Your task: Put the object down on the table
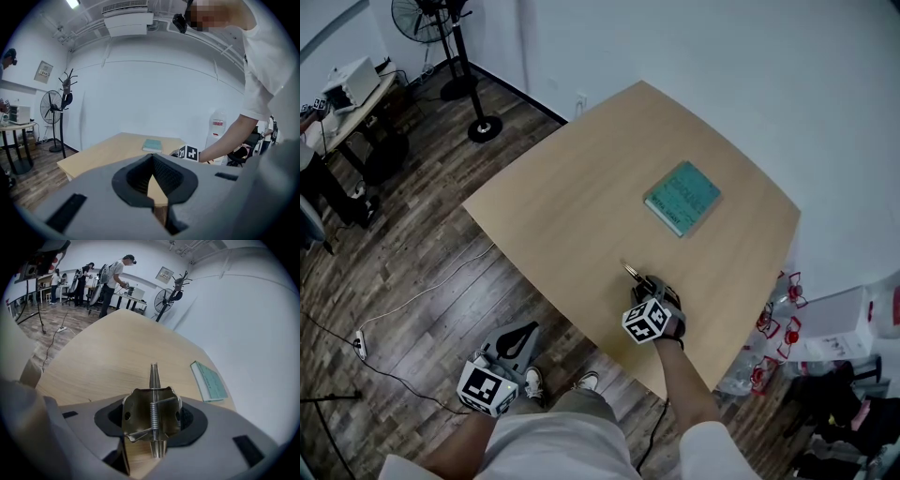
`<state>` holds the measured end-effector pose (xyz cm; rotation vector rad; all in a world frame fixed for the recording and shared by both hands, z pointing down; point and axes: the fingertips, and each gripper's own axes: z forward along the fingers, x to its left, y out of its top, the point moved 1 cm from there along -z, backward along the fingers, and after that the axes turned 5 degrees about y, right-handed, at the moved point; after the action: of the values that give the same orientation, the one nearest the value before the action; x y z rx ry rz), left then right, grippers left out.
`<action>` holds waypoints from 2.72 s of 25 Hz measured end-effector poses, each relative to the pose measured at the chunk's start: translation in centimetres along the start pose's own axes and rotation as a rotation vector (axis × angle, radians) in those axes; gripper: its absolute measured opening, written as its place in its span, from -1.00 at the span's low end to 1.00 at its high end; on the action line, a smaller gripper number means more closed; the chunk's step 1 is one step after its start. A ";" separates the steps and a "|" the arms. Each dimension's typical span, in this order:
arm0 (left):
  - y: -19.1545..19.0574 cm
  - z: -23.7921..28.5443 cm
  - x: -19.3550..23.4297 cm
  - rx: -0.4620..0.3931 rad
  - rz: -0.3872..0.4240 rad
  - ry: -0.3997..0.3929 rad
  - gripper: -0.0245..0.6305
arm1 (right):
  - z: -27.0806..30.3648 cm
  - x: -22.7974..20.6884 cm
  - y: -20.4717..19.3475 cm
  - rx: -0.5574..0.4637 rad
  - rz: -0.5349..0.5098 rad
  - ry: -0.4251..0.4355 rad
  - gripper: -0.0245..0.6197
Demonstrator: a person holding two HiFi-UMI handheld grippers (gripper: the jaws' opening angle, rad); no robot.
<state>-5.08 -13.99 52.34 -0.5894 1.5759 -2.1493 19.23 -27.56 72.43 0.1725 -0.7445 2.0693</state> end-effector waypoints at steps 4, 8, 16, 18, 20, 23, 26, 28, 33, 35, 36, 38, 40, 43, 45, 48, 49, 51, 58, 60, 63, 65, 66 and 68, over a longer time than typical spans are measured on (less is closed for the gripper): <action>0.0 -0.5 0.1 0.005 0.003 0.019 -0.91 | 0.9 0.2 -0.2 0.034 -0.066 0.001 -0.31; -0.2 -1.0 -0.1 0.011 0.002 0.033 -0.91 | 1.2 0.1 -0.5 0.046 -0.079 0.012 -0.30; -0.8 -1.4 -0.6 0.009 -0.017 0.045 -0.91 | 1.5 0.2 -0.4 0.058 -0.056 0.030 -0.30; -0.7 -1.4 -0.9 0.010 -0.013 0.043 -0.91 | 1.6 0.1 -0.6 0.076 -0.013 0.058 -0.30; -0.7 -1.6 -1.1 0.008 -0.014 0.042 -0.91 | 1.5 0.1 -0.6 0.089 0.016 0.079 -0.35; -0.7 -2.0 -1.2 0.003 -0.018 0.046 -0.91 | 1.3 0.3 -0.5 0.091 0.033 0.094 -0.34; -0.7 -2.2 -1.2 -0.007 -0.029 0.060 -0.91 | 0.9 0.7 -0.5 0.080 0.052 0.112 -0.28; -0.7 -2.3 -1.2 -0.013 -0.031 0.066 -0.91 | 0.7 1.0 -0.5 0.077 0.056 0.124 -0.24; -0.8 -2.6 -1.1 -0.025 -0.039 0.079 -0.91 | 0.4 1.5 -0.8 0.074 0.062 0.122 -0.23; -0.7 -2.7 -1.0 -0.025 -0.037 0.081 -0.91 | 0.2 1.8 -0.8 0.076 0.057 0.124 -0.23; -0.7 -2.8 -0.9 -0.025 -0.037 0.082 -0.91 | 0.0 1.9 -0.8 0.077 0.055 0.124 -0.22; -0.7 -3.0 -0.8 -0.031 -0.044 0.086 -0.91 | -0.1 2.2 -0.8 0.077 0.054 0.123 -0.22; -0.8 -3.0 -0.8 -0.036 -0.052 0.087 -0.91 | -0.2 2.4 -1.0 0.079 0.052 0.123 -0.22; -0.8 -2.8 -1.2 -0.037 -0.053 0.083 -0.91 | -0.4 2.4 -1.5 0.082 0.050 0.121 -0.22; -0.8 -2.8 -1.4 -0.035 -0.052 0.080 -0.91 | -0.5 2.4 -1.7 0.083 0.054 0.120 -0.22; -0.9 -3.0 -1.4 -0.034 -0.054 0.076 -0.91 | -0.7 2.6 -1.8 0.085 0.059 0.119 -0.22; -0.9 -3.0 -1.4 -0.034 -0.055 0.075 -0.91 | -0.8 2.7 -1.8 0.086 0.060 0.122 -0.22; -1.0 -3.0 -1.4 -0.034 -0.055 0.072 -0.91 | -0.9 2.9 -1.9 0.088 0.064 0.131 -0.21; -1.1 -3.1 -1.2 -0.038 -0.066 0.058 -0.91 | -1.4 3.8 -1.9 0.092 0.079 0.165 -0.15; -1.1 -3.1 -1.2 -0.037 -0.068 0.053 -0.91 | -1.6 4.1 -1.9 0.095 0.078 0.172 -0.14; -1.2 -3.1 -1.1 -0.041 -0.078 0.042 -0.91 | -2.0 4.5 -1.7 0.096 0.087 0.180 -0.11; -1.2 -3.0 -1.1 -0.045 -0.080 0.031 -0.91 | -2.3 4.7 -1.7 0.094 0.091 0.178 -0.10; -1.2 -2.9 -1.1 -0.046 -0.080 0.024 -0.91 | -2.5 4.7 -1.7 0.092 0.095 0.174 -0.10; -1.1 -2.7 -1.3 -0.050 -0.080 0.010 -0.91 | -3.0 4.7 -1.5 0.087 0.101 0.166 -0.10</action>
<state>-5.65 -10.86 52.51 -0.6692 1.6420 -2.1794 18.20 -21.92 72.53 0.0105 -0.5728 2.1829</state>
